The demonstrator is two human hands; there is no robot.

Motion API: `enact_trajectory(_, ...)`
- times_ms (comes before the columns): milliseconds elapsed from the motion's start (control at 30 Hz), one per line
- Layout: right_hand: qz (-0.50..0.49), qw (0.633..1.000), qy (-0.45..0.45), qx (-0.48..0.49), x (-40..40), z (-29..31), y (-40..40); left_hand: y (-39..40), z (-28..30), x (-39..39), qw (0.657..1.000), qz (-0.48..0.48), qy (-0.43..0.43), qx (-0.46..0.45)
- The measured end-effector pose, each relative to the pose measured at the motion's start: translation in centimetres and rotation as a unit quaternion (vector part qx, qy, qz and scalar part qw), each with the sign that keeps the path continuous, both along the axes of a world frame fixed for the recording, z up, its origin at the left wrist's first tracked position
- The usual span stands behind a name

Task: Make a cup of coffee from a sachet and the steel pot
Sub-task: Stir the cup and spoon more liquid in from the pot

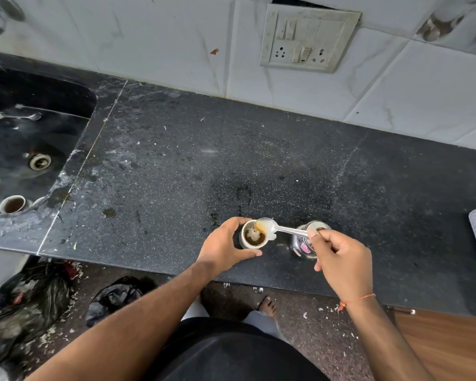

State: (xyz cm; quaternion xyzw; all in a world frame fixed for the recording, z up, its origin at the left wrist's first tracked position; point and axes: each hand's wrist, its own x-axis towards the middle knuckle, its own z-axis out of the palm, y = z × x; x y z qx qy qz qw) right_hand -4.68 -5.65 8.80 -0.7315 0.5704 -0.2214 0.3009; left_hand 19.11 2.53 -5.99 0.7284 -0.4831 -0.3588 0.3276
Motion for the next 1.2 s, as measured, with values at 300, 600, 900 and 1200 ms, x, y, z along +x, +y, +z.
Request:
enact_trajectory(300, 0.111, 0.945, 0.116, -0.286, -1.4, -1.5, 1.3, 0.0, 0.2, 0.1, 1.000, -0.004, -0.001, -0.006)
enact_trajectory(600, 0.219, 0.898, 0.191, -0.331, 1.0, -2.1, 0.7, -0.1, -0.1, 0.0, 1.000, 0.004, -0.014, -0.002)
enact_trajectory(900, 0.307, 0.875, 0.183, -0.326, 5.7, -3.9, -0.3, 0.0, 0.0, -0.2, 1.000, 0.002, -0.016, -0.021)
enact_trajectory(1200, 0.286, 0.859, 0.229, -0.358, 6.5, -3.5, -2.5, 0.1, -0.1, -0.3, 1.000, 0.004, -0.011, -0.019)
